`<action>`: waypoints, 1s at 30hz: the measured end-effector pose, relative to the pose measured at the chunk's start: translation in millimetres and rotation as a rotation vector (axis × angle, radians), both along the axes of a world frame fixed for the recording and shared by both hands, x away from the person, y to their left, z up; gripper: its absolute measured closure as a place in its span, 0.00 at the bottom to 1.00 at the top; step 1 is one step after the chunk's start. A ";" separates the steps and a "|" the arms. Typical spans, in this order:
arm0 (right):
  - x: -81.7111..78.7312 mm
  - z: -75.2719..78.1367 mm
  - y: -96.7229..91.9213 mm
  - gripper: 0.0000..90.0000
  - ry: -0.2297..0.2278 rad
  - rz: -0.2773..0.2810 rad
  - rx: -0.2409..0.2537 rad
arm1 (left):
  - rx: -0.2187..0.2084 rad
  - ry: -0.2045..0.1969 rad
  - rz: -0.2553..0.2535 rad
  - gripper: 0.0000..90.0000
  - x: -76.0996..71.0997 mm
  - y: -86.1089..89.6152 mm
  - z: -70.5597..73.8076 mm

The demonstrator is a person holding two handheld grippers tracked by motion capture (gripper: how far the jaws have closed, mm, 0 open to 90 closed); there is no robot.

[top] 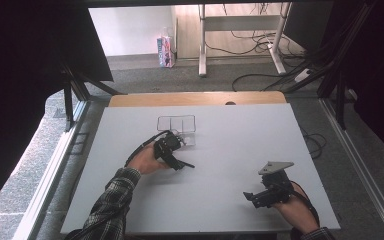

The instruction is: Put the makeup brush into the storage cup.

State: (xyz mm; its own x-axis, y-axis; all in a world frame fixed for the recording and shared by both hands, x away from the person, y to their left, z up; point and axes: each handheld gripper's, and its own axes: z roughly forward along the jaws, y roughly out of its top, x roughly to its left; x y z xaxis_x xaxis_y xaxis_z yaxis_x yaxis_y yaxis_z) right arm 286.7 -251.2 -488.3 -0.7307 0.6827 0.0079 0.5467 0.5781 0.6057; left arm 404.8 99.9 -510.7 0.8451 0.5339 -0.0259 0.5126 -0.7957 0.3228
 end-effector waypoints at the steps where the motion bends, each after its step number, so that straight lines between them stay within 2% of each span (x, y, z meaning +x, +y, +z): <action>1: 0.0 0.0 0.0 0.02 0.000 0.000 0.000 | 0.000 0.000 0.000 0.24 0.0 0.0 0.0; 5: -0.1 0.0 0.2 0.02 0.001 0.001 0.001 | -0.017 0.015 -0.002 0.30 1.0 3.1 -3.1; 8: -0.1 -0.1 0.2 0.02 0.002 0.001 0.001 | -0.027 0.009 0.001 0.41 -0.6 8.7 -1.5; 11: 0.0 -0.2 0.1 0.02 0.001 0.004 -0.003 | -0.017 0.011 -0.019 0.55 -3.3 9.6 0.7; 16: -0.3 -0.4 0.4 0.02 0.004 0.005 -0.002 | 0.002 0.012 -0.096 0.82 -11.2 6.6 3.3; 18: -0.1 -0.4 0.3 0.02 0.003 0.009 -0.003 | 0.008 0.012 -0.110 0.93 -13.3 5.9 3.1; 22: -0.2 -0.4 0.5 0.02 0.004 0.011 -0.004 | 0.000 0.020 -0.109 0.94 -12.3 7.3 3.0; 28: 0.0 -0.3 0.1 0.02 0.004 0.012 -0.005 | -0.064 0.055 -0.099 0.94 -9.7 15.9 2.3; 30: 0.0 -0.2 0.0 0.02 0.003 0.011 -0.005 | -0.080 0.052 -0.095 0.94 -10.9 16.8 4.7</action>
